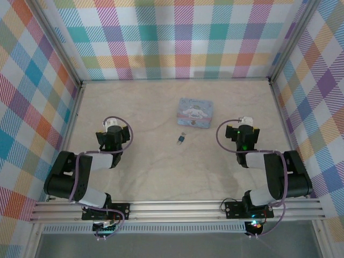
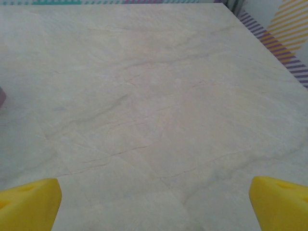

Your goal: Unlock the padlock with the key

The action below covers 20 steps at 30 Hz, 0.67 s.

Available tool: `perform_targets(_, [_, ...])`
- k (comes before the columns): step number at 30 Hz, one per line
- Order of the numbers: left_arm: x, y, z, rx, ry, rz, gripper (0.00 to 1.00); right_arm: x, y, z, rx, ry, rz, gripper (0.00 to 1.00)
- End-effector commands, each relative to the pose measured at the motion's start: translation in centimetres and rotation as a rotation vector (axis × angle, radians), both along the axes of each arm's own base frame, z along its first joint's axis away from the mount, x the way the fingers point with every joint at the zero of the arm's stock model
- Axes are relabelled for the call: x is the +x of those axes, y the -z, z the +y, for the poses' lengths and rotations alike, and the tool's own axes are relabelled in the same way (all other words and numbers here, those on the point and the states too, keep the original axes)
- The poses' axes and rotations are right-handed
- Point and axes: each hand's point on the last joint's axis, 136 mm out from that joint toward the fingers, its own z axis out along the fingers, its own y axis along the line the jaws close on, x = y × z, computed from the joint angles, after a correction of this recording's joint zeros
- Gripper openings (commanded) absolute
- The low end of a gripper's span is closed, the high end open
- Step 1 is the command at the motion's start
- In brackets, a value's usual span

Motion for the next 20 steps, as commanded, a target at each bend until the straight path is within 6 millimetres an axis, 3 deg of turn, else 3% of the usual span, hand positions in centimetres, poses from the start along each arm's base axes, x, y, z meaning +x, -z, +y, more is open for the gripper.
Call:
perform_targets(1, [1.7,-1.1,-1.4,-0.036,0.123,-0.089,1.0,1.4,-1.2,2.4,0.078,-0.195,-0.095,1.0])
perform_targets(2, [1.5,-0.1,-0.8,-0.062,0.114,-0.082,1.0,2.1,-1.6,1.9,0.071,-0.174,-0.148,1.0])
perform_targets(3, [2.1,-0.6,-0.5,-0.054,0.097,-0.132,1.0,2.2,-1.5,1.1,0.096,-0.122,-0.105,1.0])
perform_targets(4, [1.9,-0.3,-0.5,-0.075,0.096,-0.076,1.0,1.9,-0.8,0.9,0.113,-0.119,-0.065,1.0])
perform_targets(20, [1.9,-0.1,-0.3,-0.079,0.096,-0.08,1.0,2.2,-1.1,1.4,0.109,-0.155,-0.078,1.0])
